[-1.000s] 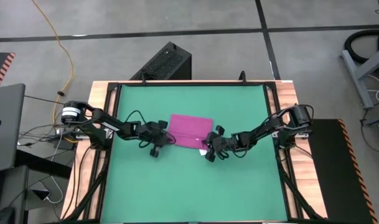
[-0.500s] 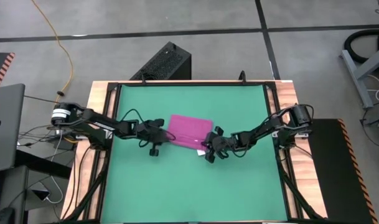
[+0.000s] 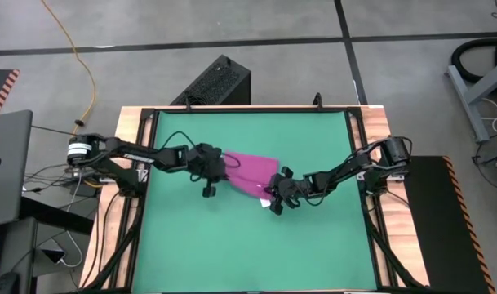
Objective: Roll towel into tight, uniform cylinder
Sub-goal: Roll the pink towel
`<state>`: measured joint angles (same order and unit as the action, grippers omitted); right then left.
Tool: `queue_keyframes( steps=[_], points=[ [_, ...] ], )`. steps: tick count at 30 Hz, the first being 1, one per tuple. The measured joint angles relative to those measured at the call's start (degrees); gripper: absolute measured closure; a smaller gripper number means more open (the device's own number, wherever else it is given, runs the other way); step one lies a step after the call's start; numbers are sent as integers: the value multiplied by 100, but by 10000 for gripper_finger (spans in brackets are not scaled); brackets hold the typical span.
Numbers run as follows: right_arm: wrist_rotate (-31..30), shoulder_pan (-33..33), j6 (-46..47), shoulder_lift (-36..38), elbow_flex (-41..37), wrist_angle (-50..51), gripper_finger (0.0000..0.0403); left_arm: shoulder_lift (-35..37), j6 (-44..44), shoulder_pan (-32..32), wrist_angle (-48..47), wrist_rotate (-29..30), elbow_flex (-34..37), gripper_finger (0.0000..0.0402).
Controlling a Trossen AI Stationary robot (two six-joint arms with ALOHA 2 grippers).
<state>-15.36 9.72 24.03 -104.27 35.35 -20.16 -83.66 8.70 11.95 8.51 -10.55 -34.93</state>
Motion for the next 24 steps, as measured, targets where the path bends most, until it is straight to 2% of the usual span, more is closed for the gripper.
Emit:
queue_keyframes(
  steps=[4,9,18,24],
  points=[
    [26,0,-2,2,0,2,399,2,-252,367,-40,-367,-3,401],
    [53,0,-2,2,0,2,399,-17,-345,561,9,-453,60,401],
    [98,0,-7,2,9,8,399,-1043,-234,583,347,-540,-77,401],
    [155,15,-7,2,13,33,399,-1107,-138,707,348,-489,-141,401]
  ],
)
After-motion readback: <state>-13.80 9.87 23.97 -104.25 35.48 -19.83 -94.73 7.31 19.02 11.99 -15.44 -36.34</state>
